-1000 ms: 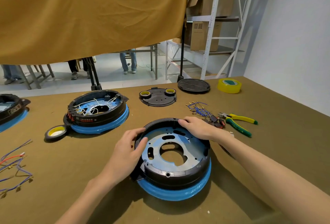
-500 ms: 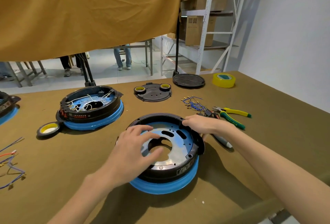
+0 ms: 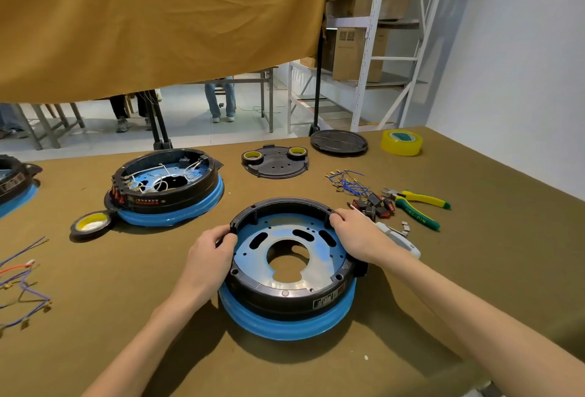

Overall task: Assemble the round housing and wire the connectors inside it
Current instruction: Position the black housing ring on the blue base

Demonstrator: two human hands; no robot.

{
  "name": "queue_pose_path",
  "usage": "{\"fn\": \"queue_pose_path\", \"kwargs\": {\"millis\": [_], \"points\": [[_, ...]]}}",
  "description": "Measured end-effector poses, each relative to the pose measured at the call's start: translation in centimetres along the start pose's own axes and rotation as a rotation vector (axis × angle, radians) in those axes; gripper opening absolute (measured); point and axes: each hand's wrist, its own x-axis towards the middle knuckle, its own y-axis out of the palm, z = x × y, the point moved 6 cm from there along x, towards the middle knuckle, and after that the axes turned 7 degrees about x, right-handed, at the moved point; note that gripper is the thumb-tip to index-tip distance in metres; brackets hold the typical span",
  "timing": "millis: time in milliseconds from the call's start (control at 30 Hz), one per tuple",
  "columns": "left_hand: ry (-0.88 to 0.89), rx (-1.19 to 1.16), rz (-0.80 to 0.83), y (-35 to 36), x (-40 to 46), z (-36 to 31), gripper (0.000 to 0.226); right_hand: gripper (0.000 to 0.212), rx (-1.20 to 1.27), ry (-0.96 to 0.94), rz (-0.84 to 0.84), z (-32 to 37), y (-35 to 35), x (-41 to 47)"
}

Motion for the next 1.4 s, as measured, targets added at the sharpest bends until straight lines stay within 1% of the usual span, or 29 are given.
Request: {"fn": "queue_pose_path", "kwargs": {"millis": [33, 133, 267, 400, 467, 567, 800, 900, 1000, 1100, 1267, 1333, 1400], "points": [[0.008, -0.009, 0.013, 0.0, 0.1, 0.1, 0.038, 0.033, 0.006, 0.005, -0.016, 0.1, 0.0, -0.1], [0.041, -0.009, -0.031, -0.7, 0.2, -0.1, 0.034, 0.038, -0.042, 0.011, -0.022, 0.3, -0.1, -0.1], [0.031, 0.002, -0.043, -0.9, 0.2, -0.1, 0.036, 0.034, -0.135, -0.015, 0.003, 0.8, 0.2, 0.3], [0.029, 0.006, -0.065, -1.0, 0.2, 0.1, 0.036, 0.033, -0.089, 0.007, 0.005, 1.1, 0.1, 0.2], [0.049, 0.008, -0.068, -1.0, 0.4, 0.0, 0.031, 0.031, -0.142, -0.005, 0.023, 1.3, 0.3, 0.0], [0.085, 0.027, -0.062, -1.1, 0.8, -0.2, 0.023, 0.028, -0.213, 0.008, 0.006, 1.2, 0.3, 0.8], [0.075, 0.07, -0.037, -1.3, 1.9, -0.6, 0.026, 0.028, -0.244, 0.001, 0.02, 1.2, 0.2, 1.0], [0.07, 0.064, -0.003, -1.1, 2.1, -0.6, 0.033, 0.027, -0.285, -0.02, 0.037, 1.4, 0.2, 1.2], [0.079, 0.07, 0.01, -1.1, 2.2, -0.6, 0.027, 0.027, -0.32, -0.05, 0.04, 1.6, 0.0, 1.4], [0.09, 0.074, 0.015, -1.1, 2.3, -0.7, 0.024, 0.03, -0.32, -0.068, 0.045, 1.9, -0.1, 1.4], [0.081, 0.076, 0.025, -1.2, 2.5, -0.6, 0.037, 0.028, -0.226, -0.024, 0.051, 1.9, -0.2, 1.1], [0.096, 0.082, 0.028, -1.3, 2.5, -0.8, 0.038, 0.032, -0.17, 0.003, 0.052, 1.7, -0.5, 1.1], [0.106, 0.088, 0.029, -1.3, 2.4, -0.9, 0.039, 0.037, -0.121, 0.046, 0.092, 1.4, -0.5, 1.2]]}}
